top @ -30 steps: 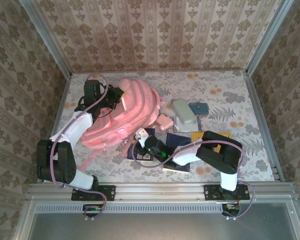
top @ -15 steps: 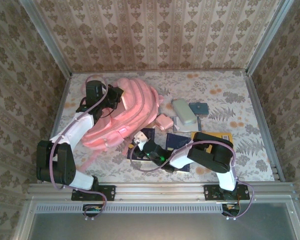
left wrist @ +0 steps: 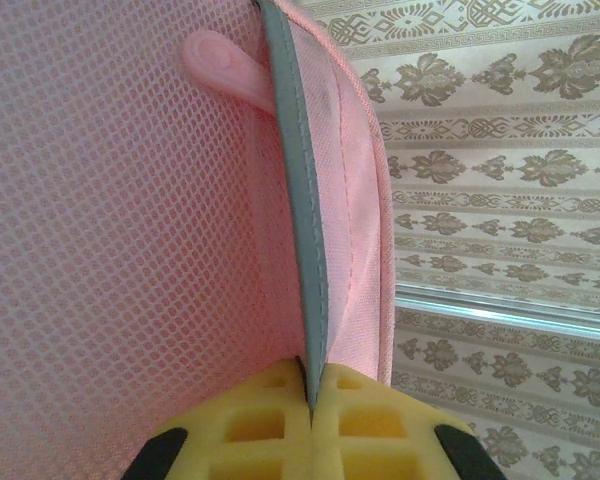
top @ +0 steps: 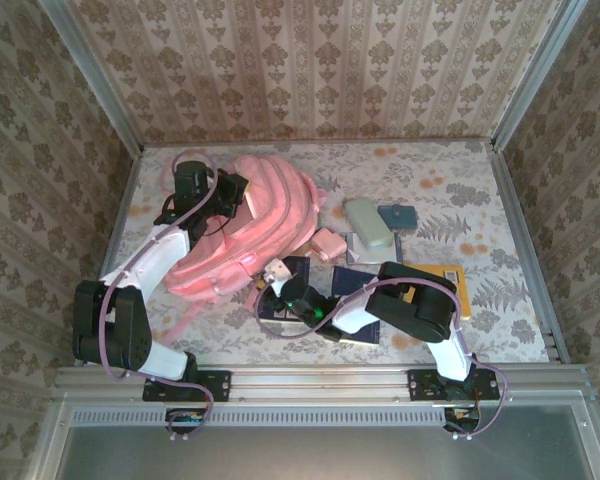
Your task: Pack the student bag
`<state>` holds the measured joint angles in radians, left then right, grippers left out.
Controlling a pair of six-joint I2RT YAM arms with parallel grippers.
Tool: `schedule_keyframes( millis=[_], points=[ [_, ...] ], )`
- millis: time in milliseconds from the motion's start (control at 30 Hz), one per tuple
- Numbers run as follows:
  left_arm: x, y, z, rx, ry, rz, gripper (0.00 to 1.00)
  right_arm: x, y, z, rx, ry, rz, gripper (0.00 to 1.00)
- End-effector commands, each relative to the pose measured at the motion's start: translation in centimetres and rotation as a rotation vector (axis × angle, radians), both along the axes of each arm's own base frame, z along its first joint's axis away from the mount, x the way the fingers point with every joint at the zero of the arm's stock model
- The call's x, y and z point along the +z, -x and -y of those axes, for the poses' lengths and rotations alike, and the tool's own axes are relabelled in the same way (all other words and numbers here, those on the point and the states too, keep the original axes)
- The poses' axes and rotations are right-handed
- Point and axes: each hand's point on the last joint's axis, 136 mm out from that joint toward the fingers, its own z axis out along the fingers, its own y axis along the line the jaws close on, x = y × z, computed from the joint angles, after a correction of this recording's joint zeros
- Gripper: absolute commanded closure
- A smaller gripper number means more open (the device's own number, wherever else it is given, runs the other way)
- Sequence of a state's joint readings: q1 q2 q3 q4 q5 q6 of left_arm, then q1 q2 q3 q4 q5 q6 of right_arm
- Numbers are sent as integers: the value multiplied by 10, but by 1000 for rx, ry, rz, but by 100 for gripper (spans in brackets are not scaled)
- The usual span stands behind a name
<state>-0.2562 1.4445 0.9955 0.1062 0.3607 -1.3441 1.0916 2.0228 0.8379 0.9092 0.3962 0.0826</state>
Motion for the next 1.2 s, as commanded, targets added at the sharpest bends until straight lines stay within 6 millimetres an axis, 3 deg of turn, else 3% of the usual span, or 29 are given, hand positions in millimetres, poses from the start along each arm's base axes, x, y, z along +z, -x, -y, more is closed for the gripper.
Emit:
schedule_keyframes(
  millis=[0,233,367,567,833,1167],
  points=[
    [51,-6,3,9,64,149,100,8,-6,-10,8,-28,6,65],
    [45,-5,3,10,63,139,100,14,-2,-17,49,-57,9,64],
    [42,-5,2,10,64,133,100,16,0,-20,65,-59,8,84],
    [36,-4,-1,9,47,128,100,20,3,-15,73,-56,12,100],
    [21,0,-8,7,16,111,100,27,8,0,69,-50,23,100],
    [21,3,-15,10,14,116,100,33,19,-13,200,-249,-102,100]
  ],
)
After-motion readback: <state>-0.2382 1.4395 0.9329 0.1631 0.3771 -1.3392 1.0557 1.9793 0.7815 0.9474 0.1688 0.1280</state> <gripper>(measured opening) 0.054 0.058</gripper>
